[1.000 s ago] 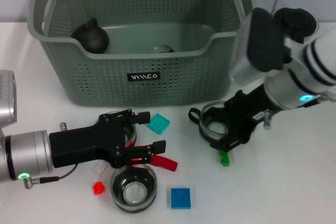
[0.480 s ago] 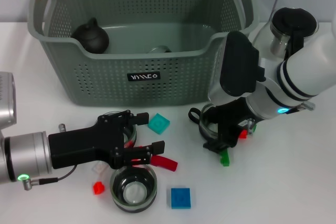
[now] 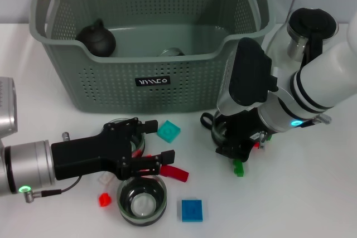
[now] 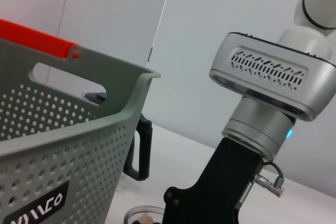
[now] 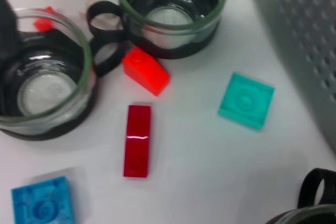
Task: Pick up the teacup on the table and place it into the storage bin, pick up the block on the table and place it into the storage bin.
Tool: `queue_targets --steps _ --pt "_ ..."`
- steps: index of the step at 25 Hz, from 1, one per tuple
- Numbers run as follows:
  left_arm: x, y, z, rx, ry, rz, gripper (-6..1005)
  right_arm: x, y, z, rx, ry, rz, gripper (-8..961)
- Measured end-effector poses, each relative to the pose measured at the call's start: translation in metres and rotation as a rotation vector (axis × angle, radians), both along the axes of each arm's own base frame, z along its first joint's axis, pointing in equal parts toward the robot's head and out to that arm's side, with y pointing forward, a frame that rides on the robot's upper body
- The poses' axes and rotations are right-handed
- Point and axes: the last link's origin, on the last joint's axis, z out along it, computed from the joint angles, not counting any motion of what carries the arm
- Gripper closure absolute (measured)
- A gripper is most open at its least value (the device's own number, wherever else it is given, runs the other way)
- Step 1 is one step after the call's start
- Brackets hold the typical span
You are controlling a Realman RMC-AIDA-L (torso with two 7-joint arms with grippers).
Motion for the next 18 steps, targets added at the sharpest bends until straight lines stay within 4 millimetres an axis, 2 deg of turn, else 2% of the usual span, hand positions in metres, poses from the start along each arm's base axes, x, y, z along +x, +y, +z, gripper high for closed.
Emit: queue_targets --steps 7,10,13,18 --pt "0.000 0.000 0.000 0.001 0.000 -0.001 142 -0.001 -0.006 0.001 -0.041 0.000 -0.016 801" --pt "0.000 0.000 0.000 0.001 0.000 -0.001 142 -0.003 -0.010 0.005 -0.054 0.008 -0.020 845" --pt "-0.001 -0.001 0.000 0.001 0.001 0.002 142 -0.011 -0.018 0.017 -0.069 0.033 -0.022 889" --pt "-0.001 -0.001 0.000 0.000 0.001 0.003 142 -0.030 -0.035 0.056 -0.093 0.075 -0.028 890"
